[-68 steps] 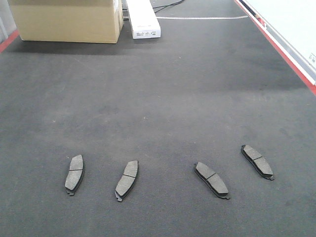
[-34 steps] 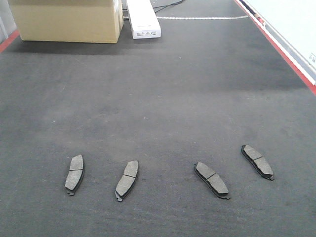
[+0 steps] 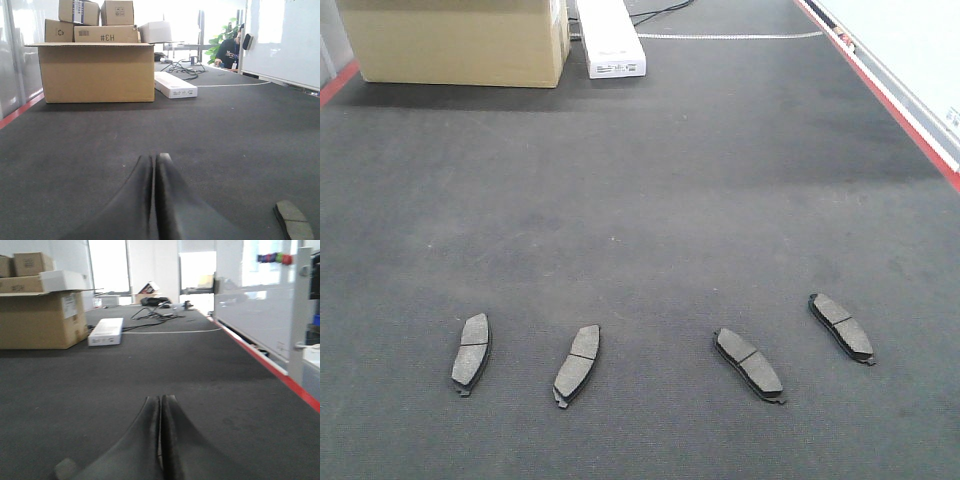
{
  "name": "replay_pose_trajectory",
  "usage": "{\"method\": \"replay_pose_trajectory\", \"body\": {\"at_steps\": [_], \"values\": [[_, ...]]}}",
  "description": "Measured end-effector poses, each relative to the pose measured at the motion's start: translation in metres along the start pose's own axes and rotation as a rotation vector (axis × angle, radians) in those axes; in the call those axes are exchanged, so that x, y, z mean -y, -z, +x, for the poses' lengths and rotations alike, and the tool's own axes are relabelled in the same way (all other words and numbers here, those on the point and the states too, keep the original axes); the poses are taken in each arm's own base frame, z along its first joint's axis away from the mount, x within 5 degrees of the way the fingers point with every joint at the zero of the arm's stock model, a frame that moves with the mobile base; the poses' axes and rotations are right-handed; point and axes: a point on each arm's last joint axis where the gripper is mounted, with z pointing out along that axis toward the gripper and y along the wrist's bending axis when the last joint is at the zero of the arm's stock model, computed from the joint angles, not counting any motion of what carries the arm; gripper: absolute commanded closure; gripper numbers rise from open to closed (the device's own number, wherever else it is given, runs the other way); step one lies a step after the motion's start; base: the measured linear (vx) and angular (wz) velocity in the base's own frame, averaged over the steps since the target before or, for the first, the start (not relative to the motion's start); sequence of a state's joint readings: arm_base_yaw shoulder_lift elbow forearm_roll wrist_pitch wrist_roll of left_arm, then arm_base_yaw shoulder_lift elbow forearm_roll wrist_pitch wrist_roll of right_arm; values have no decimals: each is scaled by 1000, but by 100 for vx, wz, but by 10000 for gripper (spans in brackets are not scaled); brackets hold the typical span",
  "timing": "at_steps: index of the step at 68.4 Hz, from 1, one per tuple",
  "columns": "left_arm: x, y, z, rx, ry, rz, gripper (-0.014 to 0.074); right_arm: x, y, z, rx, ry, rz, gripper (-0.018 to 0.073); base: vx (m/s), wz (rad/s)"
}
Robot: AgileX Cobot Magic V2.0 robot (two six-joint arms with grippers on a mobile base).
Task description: Move and align brake pads A on conveyor
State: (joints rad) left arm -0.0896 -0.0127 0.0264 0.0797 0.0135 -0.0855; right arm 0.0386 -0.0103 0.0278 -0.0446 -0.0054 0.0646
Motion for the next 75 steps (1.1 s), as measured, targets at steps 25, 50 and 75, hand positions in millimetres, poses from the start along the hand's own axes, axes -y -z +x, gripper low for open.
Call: {"method": "replay_pose_trajectory", "body": {"at_steps": [25, 50, 75], "values": [[0, 0, 0, 0, 0, 0, 602, -2, 0, 1, -6, -2, -31, 571, 0, 0], [0, 0, 0, 0, 0, 0, 602, -2, 0, 1, -11, -2, -31, 571, 0, 0], [0, 0, 0, 0, 0, 0, 602, -2, 0, 1, -11, -2, -31, 571, 0, 0]]}}
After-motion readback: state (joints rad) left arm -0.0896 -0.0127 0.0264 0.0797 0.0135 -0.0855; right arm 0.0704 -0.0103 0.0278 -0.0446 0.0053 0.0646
